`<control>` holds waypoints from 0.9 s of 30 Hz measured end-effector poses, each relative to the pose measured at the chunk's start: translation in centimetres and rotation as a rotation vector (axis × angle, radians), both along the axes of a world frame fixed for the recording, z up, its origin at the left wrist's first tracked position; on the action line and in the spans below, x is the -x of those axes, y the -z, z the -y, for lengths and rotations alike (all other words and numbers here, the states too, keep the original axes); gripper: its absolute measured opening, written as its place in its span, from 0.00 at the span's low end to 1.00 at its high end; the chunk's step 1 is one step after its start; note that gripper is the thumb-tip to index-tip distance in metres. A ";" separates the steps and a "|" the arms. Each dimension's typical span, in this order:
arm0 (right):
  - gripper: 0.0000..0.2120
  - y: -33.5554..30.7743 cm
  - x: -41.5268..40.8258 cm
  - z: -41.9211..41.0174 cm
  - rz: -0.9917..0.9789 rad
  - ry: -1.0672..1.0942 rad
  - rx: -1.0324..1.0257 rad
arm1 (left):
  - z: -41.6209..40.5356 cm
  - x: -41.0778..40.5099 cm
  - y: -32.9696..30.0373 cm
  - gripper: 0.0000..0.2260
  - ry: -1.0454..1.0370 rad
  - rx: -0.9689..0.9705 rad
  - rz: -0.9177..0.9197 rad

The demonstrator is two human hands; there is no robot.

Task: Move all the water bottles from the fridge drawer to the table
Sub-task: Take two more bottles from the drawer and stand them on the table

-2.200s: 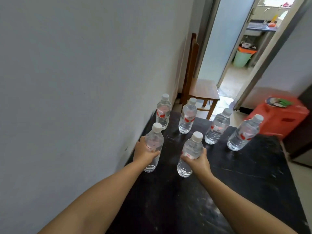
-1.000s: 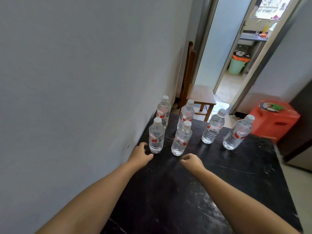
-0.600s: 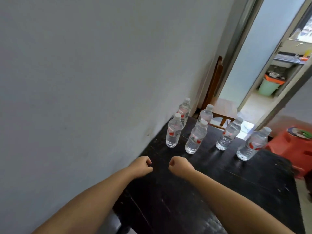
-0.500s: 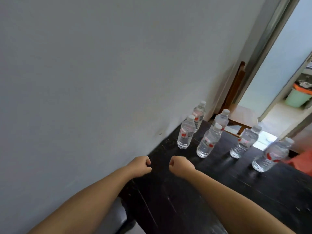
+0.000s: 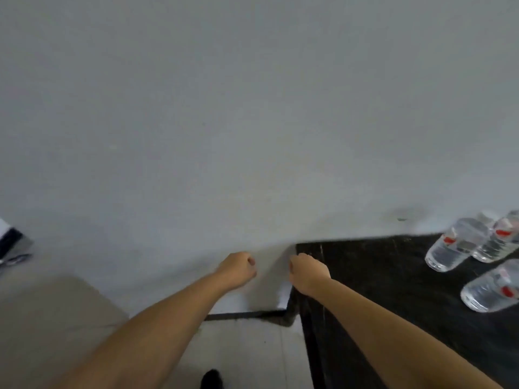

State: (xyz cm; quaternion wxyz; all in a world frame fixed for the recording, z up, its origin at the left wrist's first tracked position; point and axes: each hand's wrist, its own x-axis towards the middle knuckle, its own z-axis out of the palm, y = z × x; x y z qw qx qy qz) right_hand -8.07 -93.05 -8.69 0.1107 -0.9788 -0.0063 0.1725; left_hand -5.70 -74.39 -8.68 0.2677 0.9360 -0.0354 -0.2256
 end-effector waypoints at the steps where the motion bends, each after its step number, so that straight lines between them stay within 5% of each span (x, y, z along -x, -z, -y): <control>1: 0.13 -0.3 -0.2 -1.5 0.009 -0.048 0.001 | -1.6 0.6 -0.5 0.10 -0.049 0.004 0.005; 13: 0.14 -4.1 5.5 -21.8 0.130 -0.618 0.009 | -21.3 16.4 -2.8 0.09 -0.612 0.015 0.094; 15: 0.14 -4.6 8.2 -25.0 0.158 -0.684 -0.017 | -23.8 19.9 -3.4 0.03 -0.697 0.034 0.128; 27: 0.17 -4.7 33.2 -42.3 0.131 -1.100 -0.116 | -34.8 51.8 -4.2 0.08 -1.099 -0.076 0.146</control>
